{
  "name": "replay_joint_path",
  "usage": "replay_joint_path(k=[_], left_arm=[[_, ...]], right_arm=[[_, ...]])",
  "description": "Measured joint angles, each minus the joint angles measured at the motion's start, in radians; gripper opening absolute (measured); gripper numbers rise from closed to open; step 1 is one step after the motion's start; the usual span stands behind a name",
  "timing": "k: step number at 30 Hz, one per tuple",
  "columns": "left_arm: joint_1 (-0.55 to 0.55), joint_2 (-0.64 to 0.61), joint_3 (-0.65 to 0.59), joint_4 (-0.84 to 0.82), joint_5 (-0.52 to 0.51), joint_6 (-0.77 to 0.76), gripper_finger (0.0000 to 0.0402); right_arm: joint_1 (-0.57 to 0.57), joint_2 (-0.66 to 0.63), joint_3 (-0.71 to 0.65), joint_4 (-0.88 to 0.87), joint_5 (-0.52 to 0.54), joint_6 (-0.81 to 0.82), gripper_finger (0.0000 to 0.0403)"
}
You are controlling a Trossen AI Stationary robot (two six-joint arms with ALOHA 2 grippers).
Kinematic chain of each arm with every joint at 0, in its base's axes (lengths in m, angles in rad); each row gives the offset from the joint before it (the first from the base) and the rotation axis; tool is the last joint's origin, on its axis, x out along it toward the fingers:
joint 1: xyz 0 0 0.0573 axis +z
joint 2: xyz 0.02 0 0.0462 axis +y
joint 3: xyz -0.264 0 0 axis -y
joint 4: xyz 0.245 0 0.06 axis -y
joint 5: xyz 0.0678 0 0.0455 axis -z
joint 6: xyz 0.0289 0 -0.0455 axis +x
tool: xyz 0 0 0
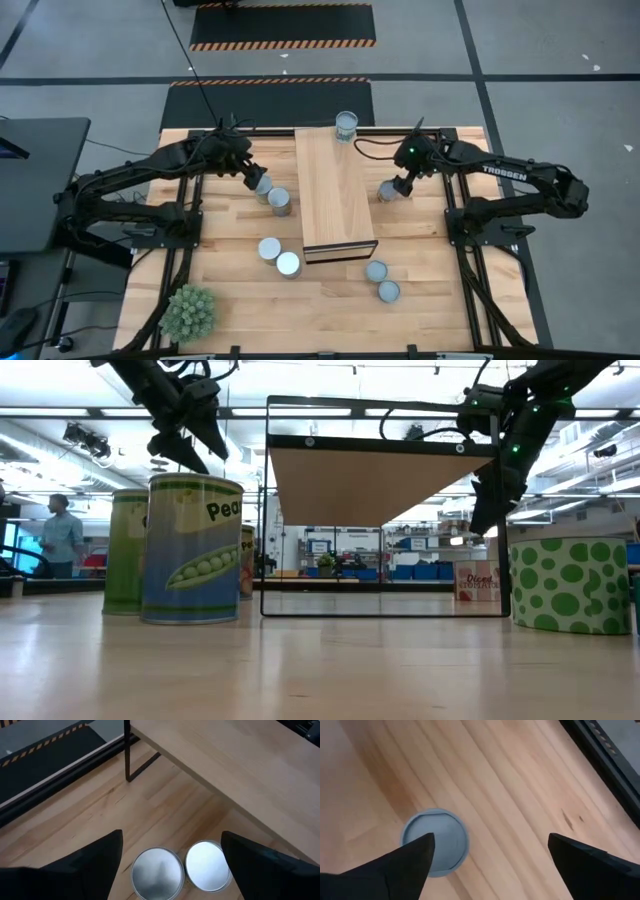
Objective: Pick and place cans onto a shelf
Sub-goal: Put the canned diced tomatoes on the shelf
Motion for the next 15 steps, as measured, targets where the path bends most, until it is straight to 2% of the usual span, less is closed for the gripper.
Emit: replay_joint_path(k=[4,10,15], left_arm=[[0.001,0.000,0.000,0.001,-0.004,0.001,0.0343],[0.001,0.000,0.000,0.002,-0.011,-0.002,0.0343],[0.000,-0.008,0.001,-0.007,-0.011,-0.027,0.0343]], right_arm=[[-0.012,0.038,0.000,-0.002,-0.058,-0.020,0.0399],[-0.012,0.109,0.000,0.053,-0.072,-0.076,0.0399],[-0.012,0.138,0.000,0.087,-0.124,-0.130,0.0400]])
